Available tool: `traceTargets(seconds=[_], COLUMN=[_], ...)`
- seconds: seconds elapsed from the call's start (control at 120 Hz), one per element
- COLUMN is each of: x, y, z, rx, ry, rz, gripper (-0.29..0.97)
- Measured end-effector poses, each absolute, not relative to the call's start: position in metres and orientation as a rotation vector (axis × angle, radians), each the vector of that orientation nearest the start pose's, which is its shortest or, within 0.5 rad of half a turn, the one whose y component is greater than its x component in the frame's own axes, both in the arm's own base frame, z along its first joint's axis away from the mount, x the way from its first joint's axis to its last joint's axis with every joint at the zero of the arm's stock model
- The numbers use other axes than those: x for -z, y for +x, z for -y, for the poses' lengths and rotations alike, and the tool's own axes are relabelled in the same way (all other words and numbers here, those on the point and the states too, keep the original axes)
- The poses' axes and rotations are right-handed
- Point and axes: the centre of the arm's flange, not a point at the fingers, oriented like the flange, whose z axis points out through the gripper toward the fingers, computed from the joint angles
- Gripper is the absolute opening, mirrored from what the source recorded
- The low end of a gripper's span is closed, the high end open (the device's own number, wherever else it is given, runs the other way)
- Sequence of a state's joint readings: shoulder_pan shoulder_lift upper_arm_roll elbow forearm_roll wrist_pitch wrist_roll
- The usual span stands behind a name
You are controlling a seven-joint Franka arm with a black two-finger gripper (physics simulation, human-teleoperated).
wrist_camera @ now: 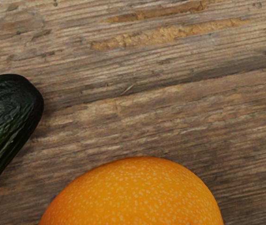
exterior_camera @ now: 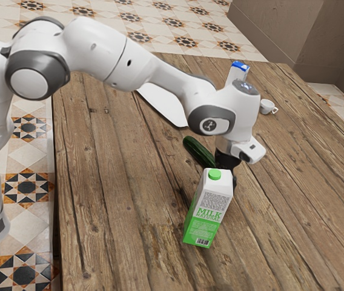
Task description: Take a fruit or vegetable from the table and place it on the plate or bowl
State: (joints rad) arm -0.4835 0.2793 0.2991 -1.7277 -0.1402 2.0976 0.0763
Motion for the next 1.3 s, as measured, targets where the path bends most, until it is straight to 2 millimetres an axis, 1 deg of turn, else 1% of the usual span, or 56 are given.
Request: traceTargets(seconds=[0.367,0.5,0.608,0.65,0.7,0.725,0.758,0.833,0.95,1.075,1.15,1.175,1.2,1.3], x=[-0.419,-0.413,-0.411,-0.414,-0.42,-0.425,-0.434,-0.455,-0.476,-0.513,-0.536,-0.544,-0.549,-0.559], y=[0.635,0.636,0.637,0.637,0.636,0.635,0.634,0.628,0.623,0.614,0.616,0.619,0.622,0.638], z=[0.139,0.137,0.137,0.138,0.14,0.141,0.142,0.147,0.152,0.153,0.15,0.147,0.139,0.094], rx=[0.137,0.127,0.126,0.131,0.147,0.16,0.181,0.233,0.282,0.369,0.431,0.455,0.471,0.506], ry=[-3.167,-3.164,-3.158,-3.158,-3.159,-3.16,-3.159,-3.159,-3.155,-3.139,-3.118,-3.109,-3.1,-3.062], rz=[-0.326,-0.318,-0.317,-0.319,-0.324,-0.326,-0.329,-0.346,-0.359,-0.384,-0.392,-0.388,-0.372,-0.267], gripper=[0.68,0.56,0.42,0.39,0.33,0.24,0.19,0.22,0.26,0.29,0.3,0.3,0.31,0.3])
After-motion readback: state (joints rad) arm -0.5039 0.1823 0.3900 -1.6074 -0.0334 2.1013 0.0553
